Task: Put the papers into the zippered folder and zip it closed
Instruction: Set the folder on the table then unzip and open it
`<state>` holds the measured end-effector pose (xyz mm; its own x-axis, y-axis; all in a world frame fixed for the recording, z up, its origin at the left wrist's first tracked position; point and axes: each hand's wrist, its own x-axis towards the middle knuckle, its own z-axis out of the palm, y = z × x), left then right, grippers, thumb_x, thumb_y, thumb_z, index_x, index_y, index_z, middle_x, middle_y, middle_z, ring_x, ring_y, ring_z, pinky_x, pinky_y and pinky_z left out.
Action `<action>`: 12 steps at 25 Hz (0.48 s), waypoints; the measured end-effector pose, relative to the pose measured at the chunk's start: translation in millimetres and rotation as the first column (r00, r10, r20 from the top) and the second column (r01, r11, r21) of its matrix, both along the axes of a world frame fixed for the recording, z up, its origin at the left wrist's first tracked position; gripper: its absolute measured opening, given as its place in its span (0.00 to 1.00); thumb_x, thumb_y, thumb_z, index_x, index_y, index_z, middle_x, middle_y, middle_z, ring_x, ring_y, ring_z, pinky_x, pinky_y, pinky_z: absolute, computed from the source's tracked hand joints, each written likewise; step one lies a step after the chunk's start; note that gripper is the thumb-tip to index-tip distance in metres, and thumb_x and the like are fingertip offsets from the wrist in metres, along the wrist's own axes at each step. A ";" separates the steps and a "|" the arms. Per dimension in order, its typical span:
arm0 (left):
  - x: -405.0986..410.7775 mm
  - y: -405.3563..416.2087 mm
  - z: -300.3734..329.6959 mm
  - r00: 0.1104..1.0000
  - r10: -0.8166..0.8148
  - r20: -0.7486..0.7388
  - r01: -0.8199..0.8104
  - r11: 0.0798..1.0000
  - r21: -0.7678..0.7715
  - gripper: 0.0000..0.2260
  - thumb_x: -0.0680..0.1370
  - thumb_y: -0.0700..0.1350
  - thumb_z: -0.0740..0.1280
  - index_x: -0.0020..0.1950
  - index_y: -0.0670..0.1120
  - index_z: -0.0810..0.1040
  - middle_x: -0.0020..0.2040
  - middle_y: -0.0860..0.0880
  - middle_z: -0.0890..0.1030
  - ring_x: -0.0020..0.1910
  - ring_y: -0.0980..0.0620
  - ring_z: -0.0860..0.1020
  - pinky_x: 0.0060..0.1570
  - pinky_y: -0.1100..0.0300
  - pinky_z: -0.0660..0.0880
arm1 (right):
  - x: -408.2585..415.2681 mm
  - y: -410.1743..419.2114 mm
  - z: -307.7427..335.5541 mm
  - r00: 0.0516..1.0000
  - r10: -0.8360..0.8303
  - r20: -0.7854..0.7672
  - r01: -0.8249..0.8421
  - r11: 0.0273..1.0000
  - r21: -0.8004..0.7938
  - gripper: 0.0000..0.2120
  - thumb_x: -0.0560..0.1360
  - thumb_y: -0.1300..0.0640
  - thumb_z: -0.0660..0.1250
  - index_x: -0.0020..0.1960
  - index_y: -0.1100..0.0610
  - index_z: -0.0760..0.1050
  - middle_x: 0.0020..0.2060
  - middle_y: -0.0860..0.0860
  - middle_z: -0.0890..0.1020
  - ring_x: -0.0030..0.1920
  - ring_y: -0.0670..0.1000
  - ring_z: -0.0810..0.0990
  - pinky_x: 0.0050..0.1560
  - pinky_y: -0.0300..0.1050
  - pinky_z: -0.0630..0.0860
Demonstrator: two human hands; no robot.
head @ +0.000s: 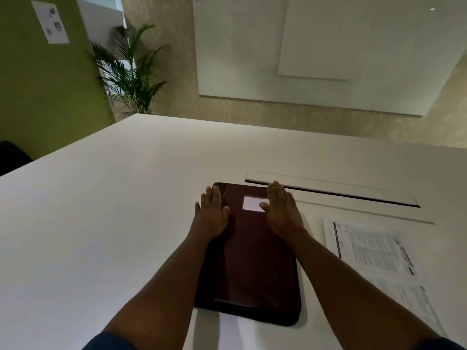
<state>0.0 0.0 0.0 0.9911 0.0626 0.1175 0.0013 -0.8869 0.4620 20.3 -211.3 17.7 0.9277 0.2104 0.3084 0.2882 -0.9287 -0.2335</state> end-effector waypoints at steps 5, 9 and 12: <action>18.0 3.2 -5.9 0.997 0.009 -0.072 -0.008 1.000 0.020 0.32 0.81 0.55 0.53 0.79 0.42 0.46 0.79 0.38 0.47 0.78 0.41 0.49 0.74 0.42 0.53 | 11.8 7.8 -19.4 0.980 -0.012 -0.198 0.014 1.000 0.008 0.30 0.81 0.44 0.54 0.77 0.59 0.57 0.77 0.58 0.59 0.77 0.57 0.54 0.76 0.55 0.52; 33.3 6.9 -10.3 0.995 0.009 -0.096 -0.004 0.998 0.060 0.33 0.81 0.58 0.53 0.79 0.40 0.47 0.79 0.39 0.47 0.78 0.42 0.48 0.74 0.43 0.54 | 28.6 16.8 -21.4 0.974 -0.033 -0.226 0.027 0.999 -0.028 0.31 0.80 0.42 0.55 0.76 0.59 0.58 0.77 0.58 0.59 0.77 0.58 0.54 0.76 0.56 0.52; 44.9 8.4 -14.7 0.996 0.024 -0.090 -0.018 0.998 0.058 0.34 0.80 0.60 0.53 0.79 0.41 0.48 0.79 0.39 0.48 0.78 0.41 0.49 0.74 0.44 0.54 | 44.8 28.8 -24.1 0.978 -0.039 -0.206 0.029 0.998 -0.051 0.30 0.80 0.43 0.55 0.75 0.59 0.59 0.76 0.58 0.61 0.77 0.58 0.55 0.76 0.56 0.54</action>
<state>44.9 8.4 -14.7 0.9964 0.0792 0.0313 0.0596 -0.9112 0.4076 65.0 -182.5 -6.4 0.9772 0.1874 0.0998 0.2064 -0.9485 -0.2402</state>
